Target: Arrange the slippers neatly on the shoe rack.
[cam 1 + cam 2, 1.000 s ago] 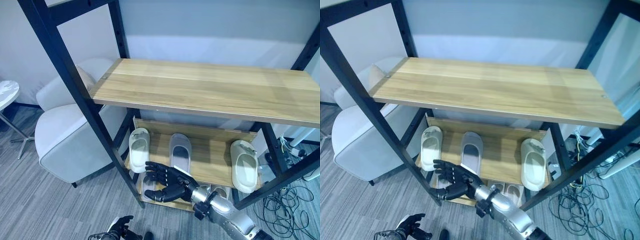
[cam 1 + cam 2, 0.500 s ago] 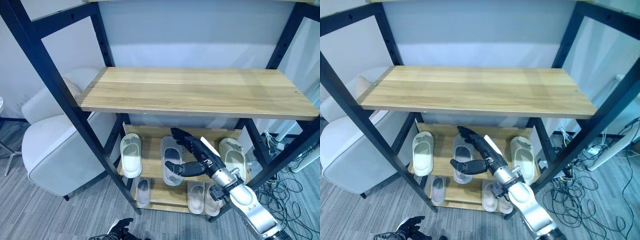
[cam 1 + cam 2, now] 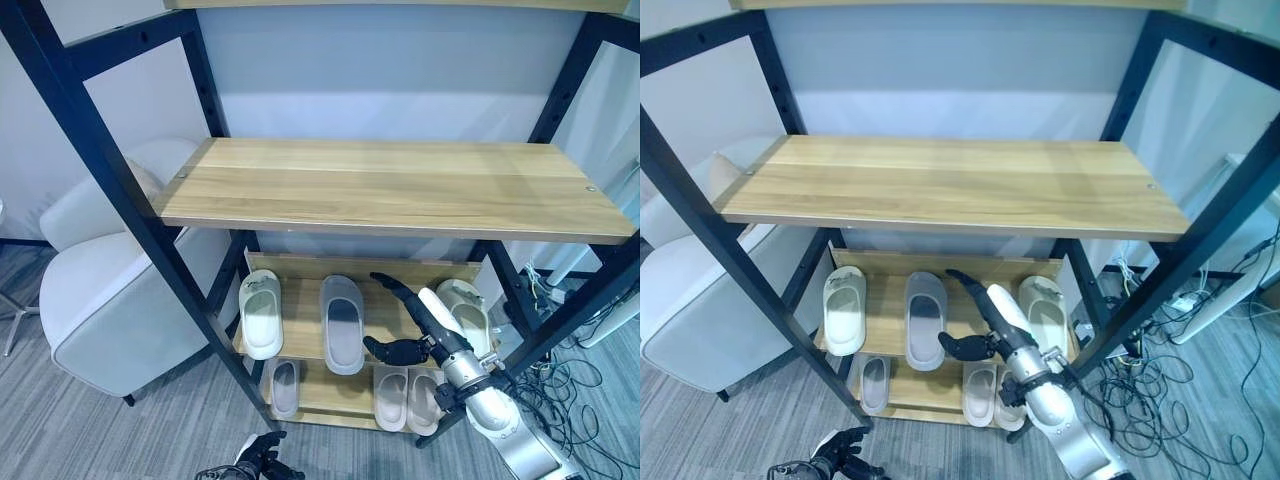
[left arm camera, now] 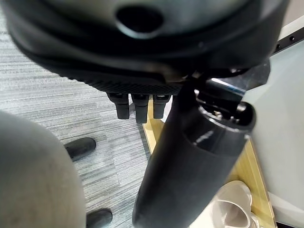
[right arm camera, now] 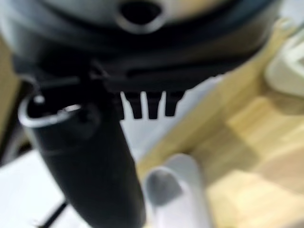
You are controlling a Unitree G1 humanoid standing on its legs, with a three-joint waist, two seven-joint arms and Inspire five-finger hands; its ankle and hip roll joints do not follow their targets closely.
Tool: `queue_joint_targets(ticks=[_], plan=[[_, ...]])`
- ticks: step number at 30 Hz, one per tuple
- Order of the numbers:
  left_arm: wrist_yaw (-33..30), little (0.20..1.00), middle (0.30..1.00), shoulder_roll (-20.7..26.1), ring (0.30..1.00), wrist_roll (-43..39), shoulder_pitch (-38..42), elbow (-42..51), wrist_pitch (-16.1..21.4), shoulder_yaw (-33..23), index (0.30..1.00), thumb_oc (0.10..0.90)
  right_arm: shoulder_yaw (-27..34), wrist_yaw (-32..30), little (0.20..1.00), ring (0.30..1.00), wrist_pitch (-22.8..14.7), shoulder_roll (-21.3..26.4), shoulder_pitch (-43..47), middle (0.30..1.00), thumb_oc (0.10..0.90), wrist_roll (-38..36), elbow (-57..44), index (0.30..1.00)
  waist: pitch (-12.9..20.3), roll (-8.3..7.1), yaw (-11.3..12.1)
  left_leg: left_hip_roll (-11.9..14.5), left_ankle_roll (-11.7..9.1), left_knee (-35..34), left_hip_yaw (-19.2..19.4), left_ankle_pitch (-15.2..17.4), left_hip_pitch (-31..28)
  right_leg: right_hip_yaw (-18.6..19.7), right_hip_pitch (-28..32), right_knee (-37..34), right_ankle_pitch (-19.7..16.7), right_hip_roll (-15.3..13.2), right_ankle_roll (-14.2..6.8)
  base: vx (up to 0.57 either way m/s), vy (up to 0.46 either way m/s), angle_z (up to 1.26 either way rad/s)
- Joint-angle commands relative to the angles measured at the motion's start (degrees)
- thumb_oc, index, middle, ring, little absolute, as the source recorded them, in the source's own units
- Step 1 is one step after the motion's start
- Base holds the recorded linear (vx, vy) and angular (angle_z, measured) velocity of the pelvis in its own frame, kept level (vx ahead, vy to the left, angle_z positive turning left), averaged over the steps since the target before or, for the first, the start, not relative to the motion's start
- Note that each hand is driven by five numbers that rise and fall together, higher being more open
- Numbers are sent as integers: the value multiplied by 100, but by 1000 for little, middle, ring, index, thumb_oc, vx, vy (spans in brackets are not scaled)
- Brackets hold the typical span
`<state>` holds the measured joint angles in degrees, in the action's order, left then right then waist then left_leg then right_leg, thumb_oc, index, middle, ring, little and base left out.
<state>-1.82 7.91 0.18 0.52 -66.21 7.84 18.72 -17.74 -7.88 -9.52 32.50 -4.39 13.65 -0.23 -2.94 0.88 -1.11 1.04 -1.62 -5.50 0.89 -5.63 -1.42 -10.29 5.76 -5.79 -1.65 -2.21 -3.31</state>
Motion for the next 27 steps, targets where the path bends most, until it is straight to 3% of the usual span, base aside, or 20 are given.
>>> queue_joint_targets(ticks=[1,27], plan=[[6,900,900,-86,900,224,-2,-393,163,177,900,800,375,-590,900,900,-364,-237,385,900,800,351,-520,900,48,-157,180,-185,-42,50,-129,516,-28,120,-37,79,510,43,-217,33,39,4],[-311,900,900,-15,900,75,-273,-285,96,106,900,800,317,-1301,900,900,-57,-886,750,900,800,103,536,900,-145,-86,441,-303,51,50,-185,628,114,163,-203,79,484,-79,-301,27,34,1]])
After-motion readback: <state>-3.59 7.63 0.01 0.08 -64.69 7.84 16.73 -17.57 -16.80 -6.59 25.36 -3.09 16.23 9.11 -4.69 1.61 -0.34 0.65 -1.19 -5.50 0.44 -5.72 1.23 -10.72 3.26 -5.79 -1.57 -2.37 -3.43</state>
